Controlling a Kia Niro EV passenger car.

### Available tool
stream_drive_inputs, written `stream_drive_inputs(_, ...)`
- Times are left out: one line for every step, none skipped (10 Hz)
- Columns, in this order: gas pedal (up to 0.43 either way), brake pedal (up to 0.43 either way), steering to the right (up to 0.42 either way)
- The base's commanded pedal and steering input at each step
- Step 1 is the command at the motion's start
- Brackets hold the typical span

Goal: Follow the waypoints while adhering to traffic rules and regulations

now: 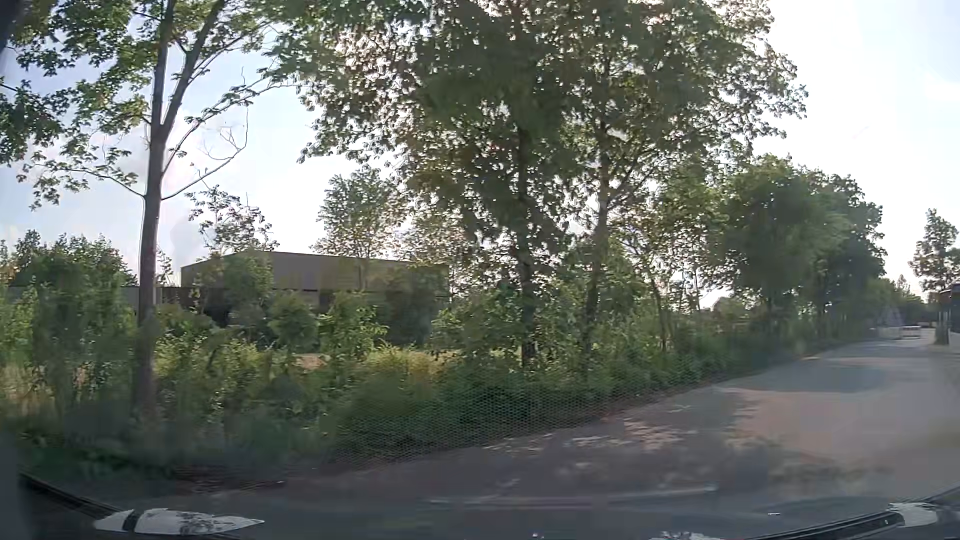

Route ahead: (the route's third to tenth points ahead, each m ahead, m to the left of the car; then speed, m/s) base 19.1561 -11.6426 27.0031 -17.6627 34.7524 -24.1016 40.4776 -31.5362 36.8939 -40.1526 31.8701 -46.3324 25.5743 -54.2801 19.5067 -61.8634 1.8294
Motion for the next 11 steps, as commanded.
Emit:
stream_drive_inputs(0.000, 0.012, 0.825)
stream_drive_inputs(0.000, 0.018, 0.823)
stream_drive_inputs(0.000, 0.030, 0.808)
stream_drive_inputs(0.000, 0.043, 0.790)
stream_drive_inputs(0.000, 0.043, 0.768)
stream_drive_inputs(0.000, 0.043, 0.748)
stream_drive_inputs(0.000, 0.043, 0.727)
stream_drive_inputs(0.000, 0.043, 0.672)
stream_drive_inputs(0.000, 0.043, 0.607)
stream_drive_inputs(0.000, 0.043, 0.551)
stream_drive_inputs(0.000, 0.043, 0.526)
